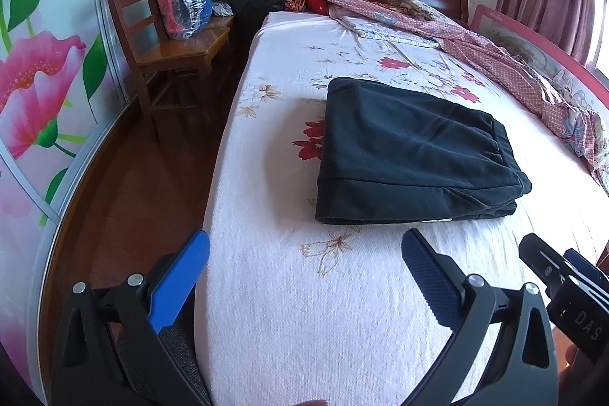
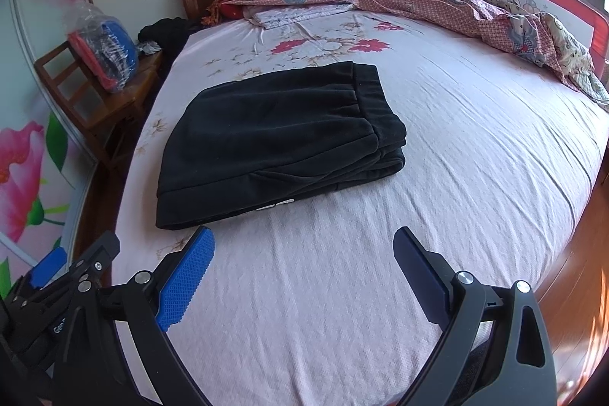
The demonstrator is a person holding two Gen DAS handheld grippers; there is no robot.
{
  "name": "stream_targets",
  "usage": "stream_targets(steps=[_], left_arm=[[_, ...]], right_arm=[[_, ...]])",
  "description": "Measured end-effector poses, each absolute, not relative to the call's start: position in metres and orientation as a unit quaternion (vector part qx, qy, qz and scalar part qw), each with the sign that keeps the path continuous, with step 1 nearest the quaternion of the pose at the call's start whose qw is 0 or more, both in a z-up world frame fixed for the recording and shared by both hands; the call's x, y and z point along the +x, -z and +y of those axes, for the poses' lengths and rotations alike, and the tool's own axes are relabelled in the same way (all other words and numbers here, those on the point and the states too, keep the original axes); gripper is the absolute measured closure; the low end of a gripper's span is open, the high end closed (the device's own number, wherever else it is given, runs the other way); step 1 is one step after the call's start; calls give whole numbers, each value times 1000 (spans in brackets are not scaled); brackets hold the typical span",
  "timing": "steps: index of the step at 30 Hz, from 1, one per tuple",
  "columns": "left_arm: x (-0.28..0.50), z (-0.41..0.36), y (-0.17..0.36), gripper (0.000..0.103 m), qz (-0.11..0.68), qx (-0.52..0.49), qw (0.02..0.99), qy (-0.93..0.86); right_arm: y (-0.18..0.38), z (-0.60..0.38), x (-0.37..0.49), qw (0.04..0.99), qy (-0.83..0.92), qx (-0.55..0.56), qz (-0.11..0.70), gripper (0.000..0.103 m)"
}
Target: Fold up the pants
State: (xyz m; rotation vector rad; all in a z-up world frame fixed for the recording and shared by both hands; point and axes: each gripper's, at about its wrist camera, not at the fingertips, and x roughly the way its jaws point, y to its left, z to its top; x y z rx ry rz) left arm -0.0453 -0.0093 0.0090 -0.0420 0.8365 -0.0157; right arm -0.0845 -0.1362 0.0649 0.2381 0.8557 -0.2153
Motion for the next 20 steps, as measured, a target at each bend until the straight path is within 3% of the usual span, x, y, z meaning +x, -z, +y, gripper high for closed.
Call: stream_targets(steps=[20], left_arm=[[-43,-16,-5,2,419,-23,907,45]], right_arm=[[-63,-136,-84,897,100,116,415,9]])
